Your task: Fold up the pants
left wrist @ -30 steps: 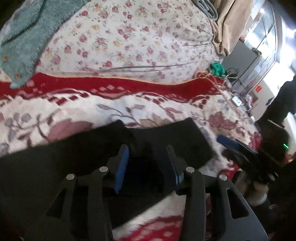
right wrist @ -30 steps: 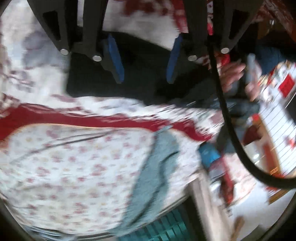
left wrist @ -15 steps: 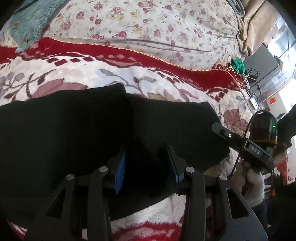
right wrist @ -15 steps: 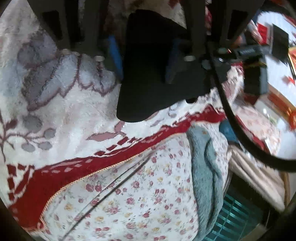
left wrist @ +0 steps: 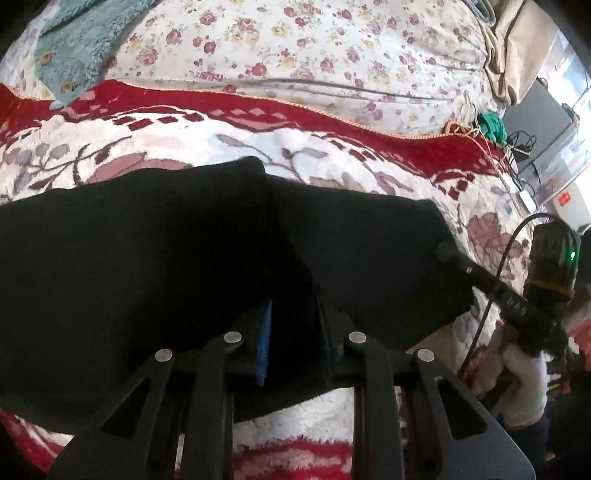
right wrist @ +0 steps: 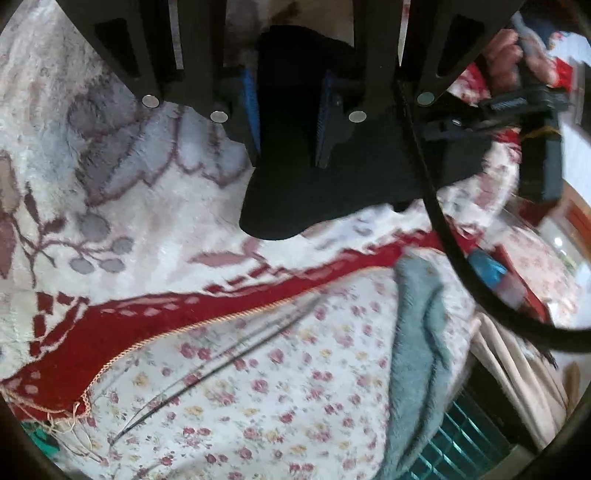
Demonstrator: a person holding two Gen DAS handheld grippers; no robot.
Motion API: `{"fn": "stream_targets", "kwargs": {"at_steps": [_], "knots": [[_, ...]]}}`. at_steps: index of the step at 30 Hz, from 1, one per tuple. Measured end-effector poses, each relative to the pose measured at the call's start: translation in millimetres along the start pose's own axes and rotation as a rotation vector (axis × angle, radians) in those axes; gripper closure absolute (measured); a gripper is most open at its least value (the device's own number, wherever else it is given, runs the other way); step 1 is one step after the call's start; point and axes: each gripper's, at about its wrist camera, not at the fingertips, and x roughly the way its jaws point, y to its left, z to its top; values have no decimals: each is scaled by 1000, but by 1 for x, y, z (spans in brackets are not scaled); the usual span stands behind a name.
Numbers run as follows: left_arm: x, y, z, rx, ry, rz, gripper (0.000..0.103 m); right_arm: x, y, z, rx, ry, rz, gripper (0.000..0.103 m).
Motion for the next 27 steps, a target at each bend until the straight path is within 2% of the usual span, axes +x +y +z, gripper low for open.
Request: {"fn": "stream_targets", "kwargs": {"at_steps": [4,9,13,18,23,27], "knots": [[-2,0,-3,-9,-24,6,81,-2,-4,-2,5,-20,-24,63],[-12,-1,-4,-39,-39,32,80,-24,3,4,33,-63,-32,62],[-24,-2,-6,-44,-61,84,74,-41,26,10,-18,-108,13,62],[-44,4,-8,-41,-111,153,73,-38,65,14,-113,-119,91,60],[-60,19,-10,-72,-143,219,73,-21,101,13,-186,-94,174,59],[-71,30,-13,-98,-165,258,73,-10,122,12,-235,-71,193,59]]}}
